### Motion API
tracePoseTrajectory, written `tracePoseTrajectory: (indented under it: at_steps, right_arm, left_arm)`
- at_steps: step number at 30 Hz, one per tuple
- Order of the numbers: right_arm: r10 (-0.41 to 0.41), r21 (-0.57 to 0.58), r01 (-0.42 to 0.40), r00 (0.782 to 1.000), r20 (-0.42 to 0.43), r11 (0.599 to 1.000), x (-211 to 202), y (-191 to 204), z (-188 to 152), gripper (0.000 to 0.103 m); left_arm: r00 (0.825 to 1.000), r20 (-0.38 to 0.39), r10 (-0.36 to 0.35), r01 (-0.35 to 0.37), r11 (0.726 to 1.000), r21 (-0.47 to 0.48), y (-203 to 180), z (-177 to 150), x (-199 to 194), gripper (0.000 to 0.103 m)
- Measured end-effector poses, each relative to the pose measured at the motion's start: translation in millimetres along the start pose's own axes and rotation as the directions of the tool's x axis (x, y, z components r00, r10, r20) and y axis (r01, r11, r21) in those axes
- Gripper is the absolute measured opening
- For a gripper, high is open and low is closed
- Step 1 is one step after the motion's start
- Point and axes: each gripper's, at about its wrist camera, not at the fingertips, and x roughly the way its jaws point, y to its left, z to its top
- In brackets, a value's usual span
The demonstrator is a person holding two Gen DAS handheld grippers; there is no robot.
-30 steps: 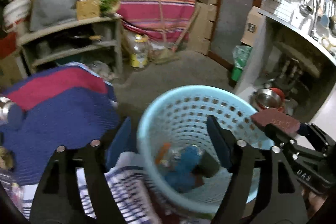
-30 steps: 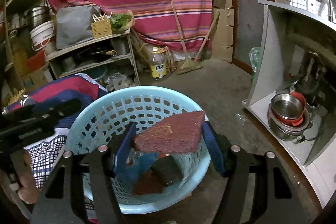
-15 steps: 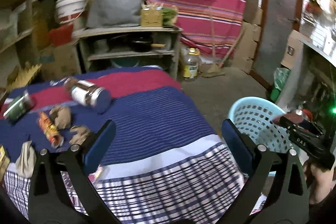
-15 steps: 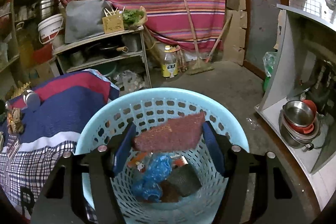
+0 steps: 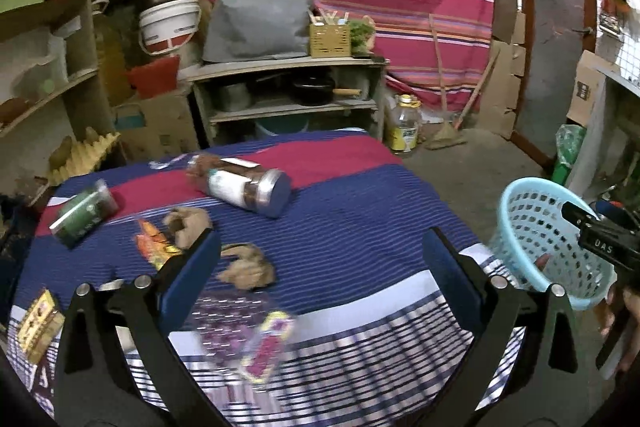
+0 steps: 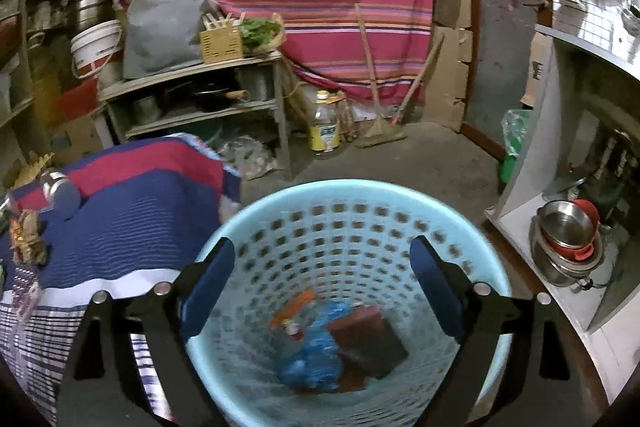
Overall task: Collect trash
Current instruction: 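Move both open tools back over the table toward the beige cloth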
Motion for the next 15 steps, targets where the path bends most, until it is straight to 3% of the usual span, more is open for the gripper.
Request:
tracePoseTrajectory:
  at_steps: [7, 15]
  right_arm:
    - [0.112, -0.071, -0.112, 0.994, -0.005, 0.991, -12.3, 88.2, -7.3, 0.088]
    - [0.25, -0.115, -0.251, 0.968, -0.024, 0.961, -21.9, 188.6, -12.6, 0.088]
  left_arm:
    - [0.997, -0.032, 0.072, -0.074, 0.993, -0.088, 73.5, -10.0, -7.9, 0.097]
    - [0.986, -0.065, 0.156, -0.164, 0.972, -0.168, 153.8, -30.0, -17.5, 0.097]
